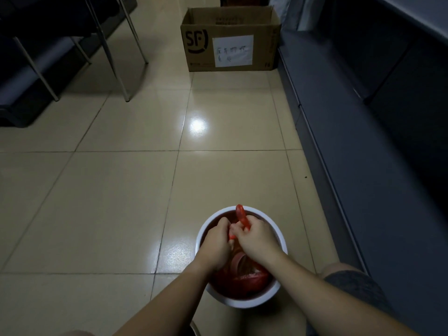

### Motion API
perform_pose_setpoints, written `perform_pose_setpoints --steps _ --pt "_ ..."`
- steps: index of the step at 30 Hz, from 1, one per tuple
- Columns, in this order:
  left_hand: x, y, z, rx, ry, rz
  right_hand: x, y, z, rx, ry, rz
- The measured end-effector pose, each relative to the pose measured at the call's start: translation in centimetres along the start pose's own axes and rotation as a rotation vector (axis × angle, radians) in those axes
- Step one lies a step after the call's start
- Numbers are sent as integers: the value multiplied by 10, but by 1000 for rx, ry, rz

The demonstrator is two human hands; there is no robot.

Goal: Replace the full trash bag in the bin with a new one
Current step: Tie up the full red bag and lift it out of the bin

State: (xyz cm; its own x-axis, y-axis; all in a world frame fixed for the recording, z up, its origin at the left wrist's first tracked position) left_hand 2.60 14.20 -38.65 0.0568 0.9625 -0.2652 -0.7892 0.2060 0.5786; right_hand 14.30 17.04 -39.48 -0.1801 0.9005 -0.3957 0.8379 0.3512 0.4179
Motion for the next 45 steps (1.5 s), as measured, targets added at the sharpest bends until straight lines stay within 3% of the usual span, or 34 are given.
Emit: perform_pose_setpoints --steps 12,15,20,26,34,39,43,45 --pt "-4 -1 -4 42 -82 -35 7 22 1 -36 -18 -8" --pt "-5 5 -5 -82 -28 -3 7 21 5 -12 -16 -32" --pt "-11 11 -26 -510 186 73 3 18 17 401 -99 -58" --pt "-13 7 -36 -661 227 35 4 17 1 -15 74 -44" --pt "-11 2 -36 -874 238 -31 0 -13 -10 -147 162 -181" --pt "-14 2 -26 -798 239 18 1 -12 -13 -315 214 -220" --pt "-13 5 -28 -613 258 155 0 -12 -10 -371 217 -269" --pt "-13 8 -32 -553 310 222 -2 -7 -9 -345 204 -210"
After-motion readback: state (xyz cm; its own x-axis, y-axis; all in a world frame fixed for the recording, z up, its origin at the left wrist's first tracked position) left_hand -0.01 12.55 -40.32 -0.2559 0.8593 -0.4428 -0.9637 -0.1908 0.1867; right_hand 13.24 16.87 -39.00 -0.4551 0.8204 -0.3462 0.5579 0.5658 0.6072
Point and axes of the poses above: each hand's wrist, its own x-axis towards the middle knuckle, its own y-axis out of the back of the hand, z = x × y, the point moved 8 cm from there along x, towards the middle knuckle, and after that the axes turned 2 degrees about -z, right-handed, at the moved point
